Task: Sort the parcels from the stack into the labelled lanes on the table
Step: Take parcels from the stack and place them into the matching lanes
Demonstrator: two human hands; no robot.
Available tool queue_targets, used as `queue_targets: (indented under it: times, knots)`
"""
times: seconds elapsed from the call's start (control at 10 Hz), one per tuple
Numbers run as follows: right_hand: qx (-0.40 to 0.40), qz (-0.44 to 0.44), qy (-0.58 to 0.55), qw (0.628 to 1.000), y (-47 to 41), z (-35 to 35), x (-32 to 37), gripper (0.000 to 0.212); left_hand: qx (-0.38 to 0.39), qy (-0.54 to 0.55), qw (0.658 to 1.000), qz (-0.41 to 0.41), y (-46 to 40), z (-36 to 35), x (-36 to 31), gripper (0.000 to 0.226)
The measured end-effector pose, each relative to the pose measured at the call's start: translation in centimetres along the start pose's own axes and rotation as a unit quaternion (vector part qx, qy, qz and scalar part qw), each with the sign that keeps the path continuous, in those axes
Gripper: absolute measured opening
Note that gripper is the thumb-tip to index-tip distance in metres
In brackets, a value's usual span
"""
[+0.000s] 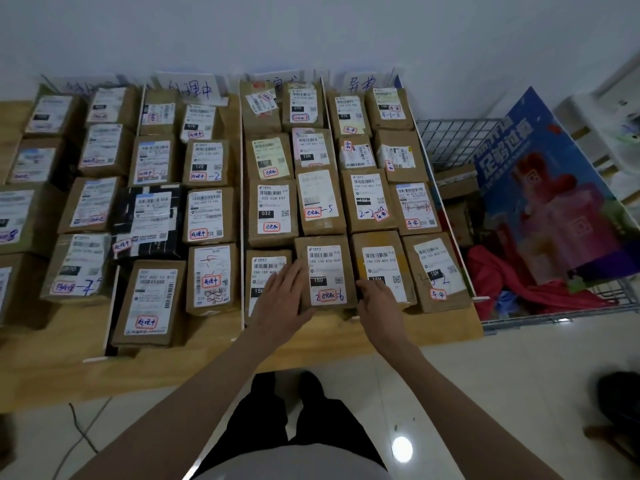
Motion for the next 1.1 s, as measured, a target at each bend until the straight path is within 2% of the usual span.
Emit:
queue_targets:
  times: [0.1,0.2,0.3,0.5,0.8,0.9,1.1]
  knots:
    - [0.014,0.039,0.017,0.999,-0.6,-0.3,2.0,0.05,0.004,-0.018,0.998,0.053,1.0,0.7,3.0,0.084]
    - [0.048,0.053,0.057,0.996,-1.3,-1.7,3.8,0.074,0.04,-0.05,0.993,0.098,1.9,0.4,5.5,0.091]
    - [0.06,0.04,0.097,0.993,-1.9,-2.6,4.3,0.082,0.058,-0.054,0.991,0.111,2.2,0.0,6.2,0.094]
    - [0.065,0.045,0.143,0.987,-1.5,-3.6,3.4,0.073,0.045,-0.056,0.99,0.124,2.0,-0.3,5.3,0.089]
    - [0.077,0.062,0.192,0.976,-1.4,-3.3,4.0,0.073,0.059,-0.087,0.987,0.119,1.8,-0.1,5.5,0.091]
    - [0.074,0.078,0.17,0.98,-1.2,-2.3,4.2,0.068,0.048,-0.102,0.986,0.125,1.7,1.0,5.3,0.088]
    - [-0.003,0.123,0.141,0.982,-1.7,0.7,6.8,0.059,0.015,-0.118,0.982,0.144,2.4,5.5,5.0,0.072]
Point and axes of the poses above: each hand's wrist, its own y-axis away from the middle knuckle, its own z-axis out of the back of the hand, x = y × z, the point moved 8 cm from there along -y, towards the middle knuckle, and after that the axes turned 8 degrees about y, right-handed, at the moved point
